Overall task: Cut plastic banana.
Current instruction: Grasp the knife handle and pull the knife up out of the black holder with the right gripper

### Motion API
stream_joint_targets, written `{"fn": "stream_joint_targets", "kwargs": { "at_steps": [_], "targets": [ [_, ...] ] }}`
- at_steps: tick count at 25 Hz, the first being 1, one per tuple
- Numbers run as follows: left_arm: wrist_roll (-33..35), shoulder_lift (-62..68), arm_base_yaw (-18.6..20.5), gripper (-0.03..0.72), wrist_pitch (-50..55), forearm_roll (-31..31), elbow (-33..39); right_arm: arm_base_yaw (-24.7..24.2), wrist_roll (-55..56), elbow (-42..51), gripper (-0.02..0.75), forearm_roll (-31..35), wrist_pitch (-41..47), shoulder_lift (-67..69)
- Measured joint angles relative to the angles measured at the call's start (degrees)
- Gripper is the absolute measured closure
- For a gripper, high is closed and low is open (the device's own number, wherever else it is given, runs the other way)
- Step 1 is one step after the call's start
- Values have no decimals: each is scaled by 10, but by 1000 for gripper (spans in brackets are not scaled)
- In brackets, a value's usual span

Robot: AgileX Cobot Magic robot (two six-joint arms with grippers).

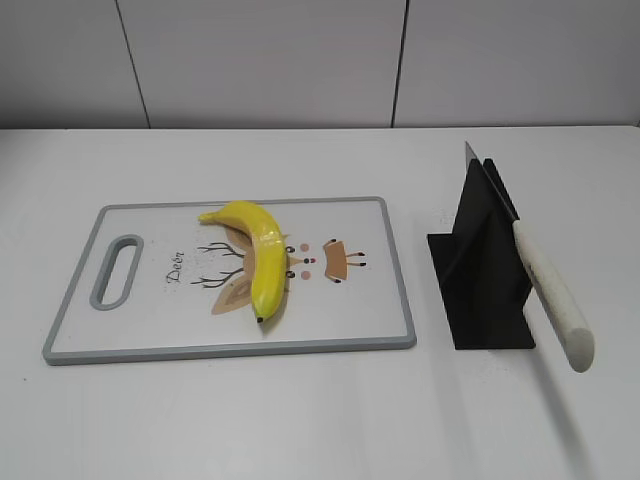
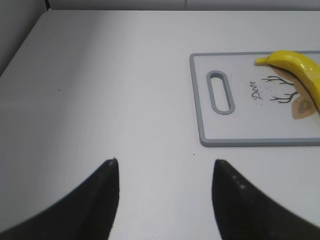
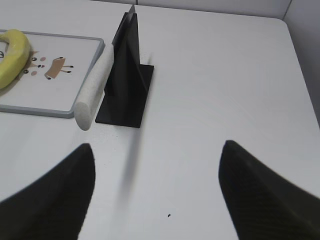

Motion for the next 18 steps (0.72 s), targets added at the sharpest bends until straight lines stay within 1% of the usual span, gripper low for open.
{"fn": "stream_joint_targets", "kwargs": {
  "at_steps": [18],
  "targets": [
    [0,0,0,136,0,0,0,0,0,0,149,0,0,0]
  ]
}}
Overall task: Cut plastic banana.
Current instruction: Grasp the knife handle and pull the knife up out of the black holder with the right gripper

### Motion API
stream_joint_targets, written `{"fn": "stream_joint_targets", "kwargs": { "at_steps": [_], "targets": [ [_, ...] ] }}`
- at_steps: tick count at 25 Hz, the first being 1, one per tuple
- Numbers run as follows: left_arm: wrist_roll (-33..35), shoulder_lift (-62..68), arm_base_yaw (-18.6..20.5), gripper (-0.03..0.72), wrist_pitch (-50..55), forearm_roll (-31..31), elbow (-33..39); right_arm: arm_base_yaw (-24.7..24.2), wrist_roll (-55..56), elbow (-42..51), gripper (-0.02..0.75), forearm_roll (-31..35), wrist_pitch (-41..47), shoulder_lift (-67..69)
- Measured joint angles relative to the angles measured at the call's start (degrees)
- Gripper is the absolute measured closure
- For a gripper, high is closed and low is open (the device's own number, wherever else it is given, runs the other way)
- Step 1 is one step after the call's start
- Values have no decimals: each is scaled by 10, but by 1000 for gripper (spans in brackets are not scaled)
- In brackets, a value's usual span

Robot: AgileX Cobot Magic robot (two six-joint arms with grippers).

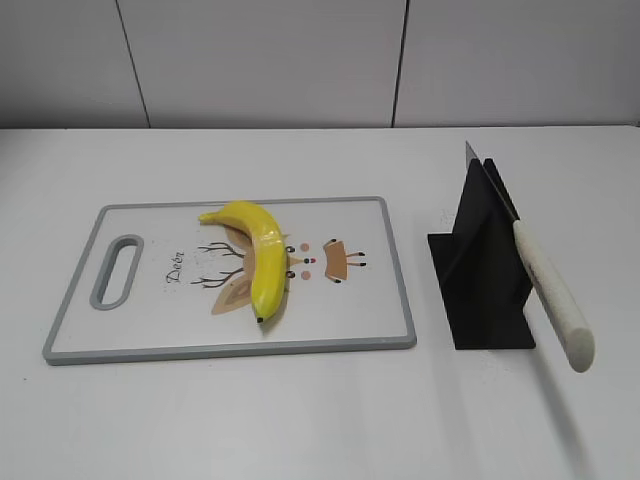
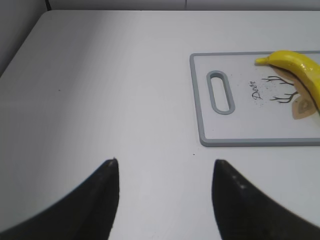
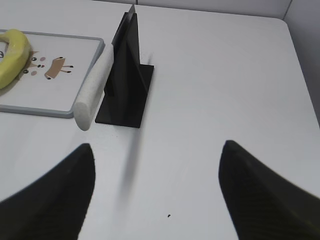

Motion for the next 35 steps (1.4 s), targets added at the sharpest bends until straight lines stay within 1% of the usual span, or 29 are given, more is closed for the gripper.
{"fn": "stream_joint_targets", "kwargs": {
  "at_steps": [20,24,28,33,35],
  "targets": [
    [0,0,0,136,0,1,0,0,0,0,149,0,0,0],
    [0,0,0,100,0,1,0,0,0,0,149,0,0,0],
    [0,0,0,89,0,1,0,0,0,0,149,0,0,0],
    [0,0,0,97,0,1,0,0,0,-5,149,0,-7,49],
    [0,0,0,100,0,1,0,0,0,-12,149,0,-27,82]
  ]
}}
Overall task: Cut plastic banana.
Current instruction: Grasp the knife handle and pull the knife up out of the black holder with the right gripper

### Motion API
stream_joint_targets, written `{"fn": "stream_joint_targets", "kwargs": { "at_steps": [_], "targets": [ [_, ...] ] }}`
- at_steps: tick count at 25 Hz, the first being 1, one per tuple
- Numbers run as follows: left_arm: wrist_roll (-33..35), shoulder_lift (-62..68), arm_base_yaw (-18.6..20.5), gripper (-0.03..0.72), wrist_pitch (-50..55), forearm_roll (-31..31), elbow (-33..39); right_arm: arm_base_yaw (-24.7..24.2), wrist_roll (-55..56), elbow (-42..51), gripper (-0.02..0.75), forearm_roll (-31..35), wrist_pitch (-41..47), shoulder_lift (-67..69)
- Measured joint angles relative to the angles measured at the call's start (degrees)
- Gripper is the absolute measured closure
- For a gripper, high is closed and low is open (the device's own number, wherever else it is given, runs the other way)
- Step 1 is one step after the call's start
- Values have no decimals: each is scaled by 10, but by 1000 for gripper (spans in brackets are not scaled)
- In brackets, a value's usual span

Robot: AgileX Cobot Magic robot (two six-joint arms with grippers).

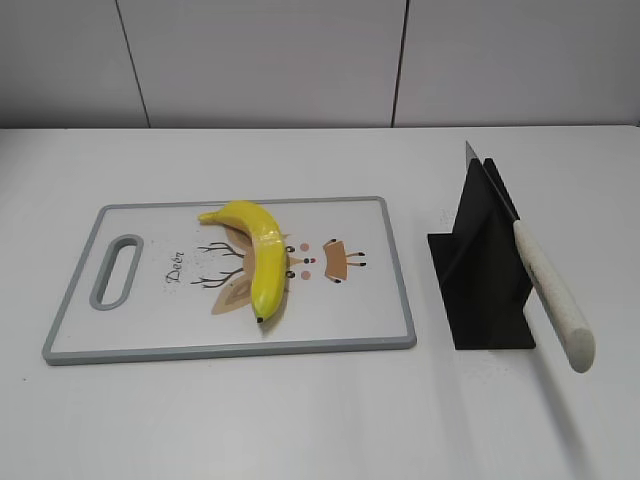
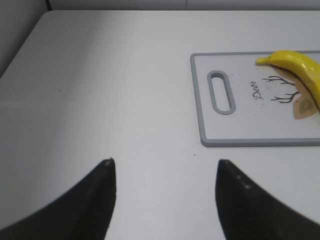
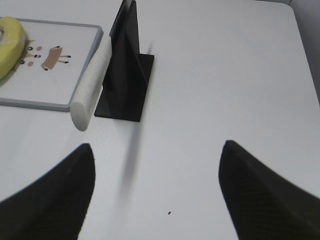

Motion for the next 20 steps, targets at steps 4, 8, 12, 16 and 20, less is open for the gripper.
{"fn": "stream_joint_targets", "kwargs": {
  "at_steps": [4,8,12,16,20],
  "targets": [
    [0,0,0,101,0,0,0,0,0,-13,149,0,-40,66],
    [0,0,0,101,0,0,0,0,0,-30,149,0,-48,139],
    [0,0,0,101,0,0,0,0,32,-60,149,0,-41,209],
    [0,0,0,101,0,0,0,0,56,-95,149,0,10,289],
    [0,0,0,101,0,0,0,0,75,-139,149,1,73,371]
  ]
}}
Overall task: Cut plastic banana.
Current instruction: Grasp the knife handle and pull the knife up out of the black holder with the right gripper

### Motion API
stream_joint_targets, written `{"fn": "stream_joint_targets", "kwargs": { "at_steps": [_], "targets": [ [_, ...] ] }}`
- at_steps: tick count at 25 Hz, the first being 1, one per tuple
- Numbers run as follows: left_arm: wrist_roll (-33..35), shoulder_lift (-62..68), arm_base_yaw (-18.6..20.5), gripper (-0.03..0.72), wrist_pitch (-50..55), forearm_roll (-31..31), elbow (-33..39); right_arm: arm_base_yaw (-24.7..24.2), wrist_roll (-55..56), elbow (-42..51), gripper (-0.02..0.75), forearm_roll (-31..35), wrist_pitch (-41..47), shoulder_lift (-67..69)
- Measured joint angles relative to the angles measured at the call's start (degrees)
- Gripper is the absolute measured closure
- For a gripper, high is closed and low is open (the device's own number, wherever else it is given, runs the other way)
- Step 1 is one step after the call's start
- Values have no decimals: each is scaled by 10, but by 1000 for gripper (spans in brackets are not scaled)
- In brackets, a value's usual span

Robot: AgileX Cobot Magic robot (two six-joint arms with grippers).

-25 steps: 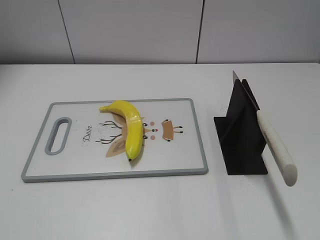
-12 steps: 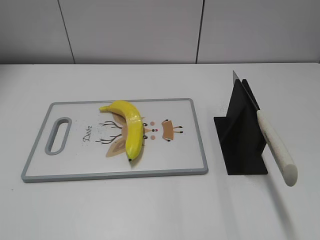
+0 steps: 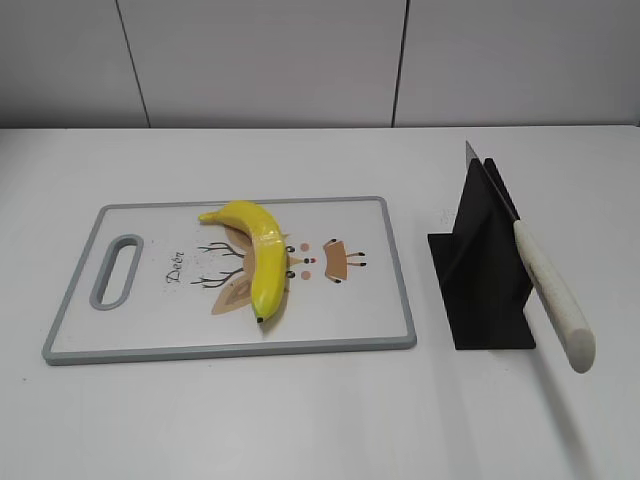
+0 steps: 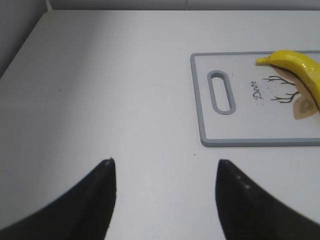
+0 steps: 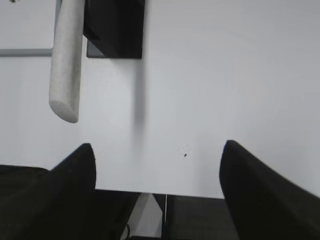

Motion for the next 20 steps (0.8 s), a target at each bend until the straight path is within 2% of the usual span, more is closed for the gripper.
{"fn": "stream_joint_targets", "kwargs": {
  "at_steps": [4,6,9,12,15,20],
  "targets": [
    [0,0,0,101,0,0,0,20,12,-35,149,1,18,83],
    [0,0,0,101,0,0,0,55,17,-51,149,-1,19,123],
    [0,0,0,101,0,0,0,133,37,-83,149,-25,19,180],
    [0,0,0,101,0,0,0,184,66,-116,149,-53,19,236],
    [0,0,0,101,0,0,0,193,88,-149,156,-55,10,284],
    [0,0,0,101,0,0,0,194,105,-191,218,-55,6,364]
  ]
}}
